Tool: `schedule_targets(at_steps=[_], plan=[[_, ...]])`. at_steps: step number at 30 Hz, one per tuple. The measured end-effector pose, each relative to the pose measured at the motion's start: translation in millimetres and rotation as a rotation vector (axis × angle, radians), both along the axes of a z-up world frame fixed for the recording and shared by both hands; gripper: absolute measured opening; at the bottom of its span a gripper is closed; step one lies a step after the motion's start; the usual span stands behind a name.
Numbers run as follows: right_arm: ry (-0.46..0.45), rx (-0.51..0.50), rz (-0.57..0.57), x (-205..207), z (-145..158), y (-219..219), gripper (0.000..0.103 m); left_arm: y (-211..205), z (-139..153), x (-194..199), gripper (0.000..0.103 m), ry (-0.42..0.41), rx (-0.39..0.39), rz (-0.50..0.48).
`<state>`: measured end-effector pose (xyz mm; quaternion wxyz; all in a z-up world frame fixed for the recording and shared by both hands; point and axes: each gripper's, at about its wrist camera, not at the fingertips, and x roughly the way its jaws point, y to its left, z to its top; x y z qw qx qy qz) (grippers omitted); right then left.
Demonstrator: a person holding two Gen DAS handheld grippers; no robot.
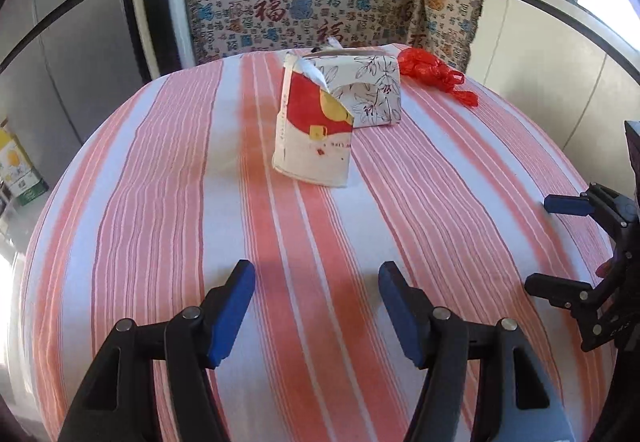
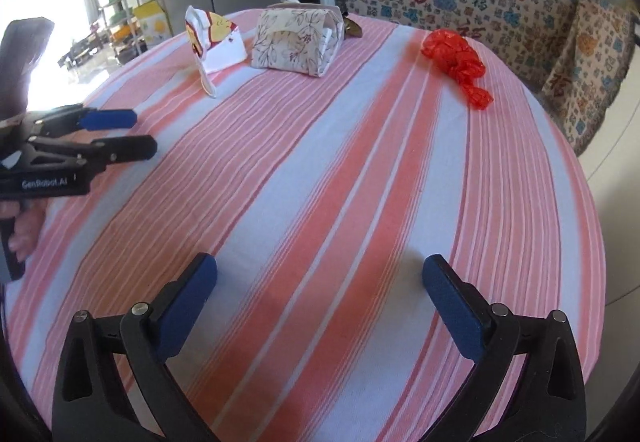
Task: Collect trash
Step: 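Grasp the red-white paper box with the left gripper and lift it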
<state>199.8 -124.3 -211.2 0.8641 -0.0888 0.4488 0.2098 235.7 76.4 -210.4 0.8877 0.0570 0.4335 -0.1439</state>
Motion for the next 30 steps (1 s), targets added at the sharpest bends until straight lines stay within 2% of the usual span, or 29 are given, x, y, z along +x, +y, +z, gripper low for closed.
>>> schedule_targets(at_steps=[3,4,8,10,15,18,20,21,22,24,26,30], plan=[[-0.002,-0.004,0.0,-1.9,-0.6,1.2,0.103,0.3,-1.0,30.3,0.072,-0.002,0.026,-0.118],[-0.001,-0.003,0.0,0.9,2.8,-1.9,0.103,0.8,-1.9,41.6,0.078,0.0,0.033,-0.143],[-0.001,-0.002,0.0,2.5,4.1,-3.3,0.103,9.6,-2.5,79.1,0.082,0.009,0.023,-0.21],[-0.001,-0.002,0.001,2.2,4.1,-3.7,0.103,10.1,-3.8,94.0,0.088,0.015,0.023,-0.238],[-0.001,-0.002,0.001,2.1,3.8,-3.6,0.103,5.1,-5.4,116.6,0.09,0.016,0.025,-0.289],[-0.001,-0.003,0.001,2.2,3.8,-3.6,0.103,2.6,-5.6,122.8,0.087,0.018,0.013,-0.298],[-0.001,-0.003,0.001,2.1,3.9,-3.9,0.103,3.4,-3.0,120.8,0.07,0.006,0.001,-0.308],[-0.001,-0.003,0.002,2.1,4.1,-4.2,0.103,4.7,-1.4,119.3,0.055,0.0,-0.01,-0.308],[-0.001,-0.003,0.002,2.1,4.0,-4.1,0.103,6.2,-0.6,118.6,0.046,-0.002,-0.014,-0.292],[-0.001,-0.003,0.002,2.2,3.7,-3.7,0.103,10.5,1.0,116.8,0.037,-0.005,-0.022,-0.249],[-0.001,-0.002,0.002,2.1,3.8,-3.9,0.103,12.7,2.2,109.9,0.034,0.0,-0.042,-0.209],[0.004,0.017,-0.015,3.8,6.9,-10.5,0.102,2.3,3.0,72.4,0.034,-0.001,-0.022,-0.165]])
